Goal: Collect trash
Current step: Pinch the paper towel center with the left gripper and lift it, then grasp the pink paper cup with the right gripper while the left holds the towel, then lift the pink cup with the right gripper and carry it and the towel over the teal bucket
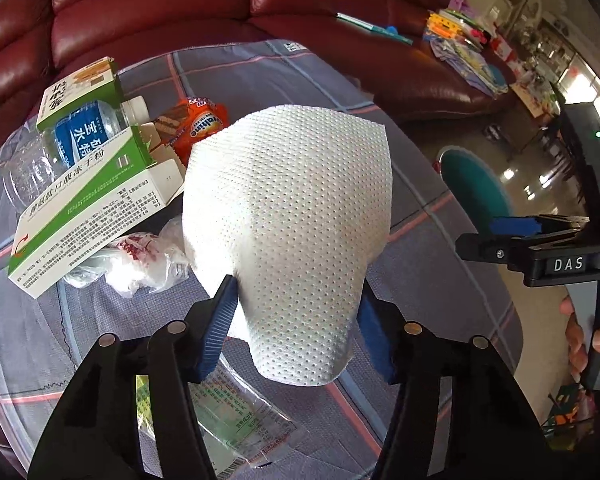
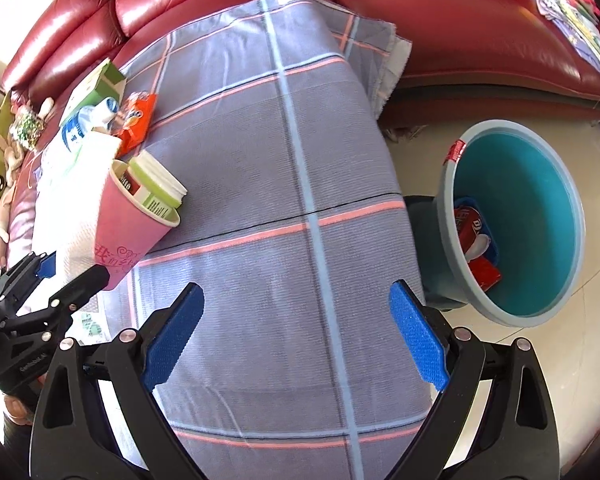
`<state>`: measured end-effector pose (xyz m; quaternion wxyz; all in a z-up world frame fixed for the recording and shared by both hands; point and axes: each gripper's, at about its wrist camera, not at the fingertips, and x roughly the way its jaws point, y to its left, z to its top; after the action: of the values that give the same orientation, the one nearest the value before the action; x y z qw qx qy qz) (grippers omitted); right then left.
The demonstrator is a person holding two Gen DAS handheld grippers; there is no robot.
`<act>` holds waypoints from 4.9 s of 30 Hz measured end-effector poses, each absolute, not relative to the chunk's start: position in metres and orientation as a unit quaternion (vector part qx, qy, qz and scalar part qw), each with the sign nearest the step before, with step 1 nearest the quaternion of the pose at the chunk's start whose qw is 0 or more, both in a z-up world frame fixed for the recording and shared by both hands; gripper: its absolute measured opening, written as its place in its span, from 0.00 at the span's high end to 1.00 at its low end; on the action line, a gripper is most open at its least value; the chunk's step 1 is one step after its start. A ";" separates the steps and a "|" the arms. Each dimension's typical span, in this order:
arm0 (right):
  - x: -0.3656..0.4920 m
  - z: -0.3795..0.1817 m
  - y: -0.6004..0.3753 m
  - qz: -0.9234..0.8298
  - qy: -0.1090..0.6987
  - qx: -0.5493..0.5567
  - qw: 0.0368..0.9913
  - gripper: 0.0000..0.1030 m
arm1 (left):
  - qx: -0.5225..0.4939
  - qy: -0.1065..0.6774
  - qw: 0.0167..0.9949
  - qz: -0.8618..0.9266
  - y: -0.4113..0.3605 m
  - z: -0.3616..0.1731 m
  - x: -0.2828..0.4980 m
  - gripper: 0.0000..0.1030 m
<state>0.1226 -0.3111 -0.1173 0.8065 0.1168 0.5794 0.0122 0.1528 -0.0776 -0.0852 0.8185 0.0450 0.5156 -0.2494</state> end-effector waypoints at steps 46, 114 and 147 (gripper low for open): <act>0.128 -0.131 -0.176 0.088 0.618 0.110 0.773 0.47 | -0.065 0.479 0.847 -0.223 0.034 -0.058 0.128 0.95; 0.070 -0.018 -0.191 0.129 0.536 0.009 0.834 0.44 | -0.055 0.442 0.860 -0.249 -0.003 -0.014 0.065 0.95; 0.020 -0.041 -0.534 -0.066 0.449 0.241 0.858 0.44 | 0.054 0.482 0.769 -0.416 -0.309 -0.035 0.115 0.95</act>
<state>0.0197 -0.5338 -0.0411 0.8580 0.2407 0.4488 -0.0665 0.1148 -0.3089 -0.0350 0.7689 0.0541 0.4824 -0.4162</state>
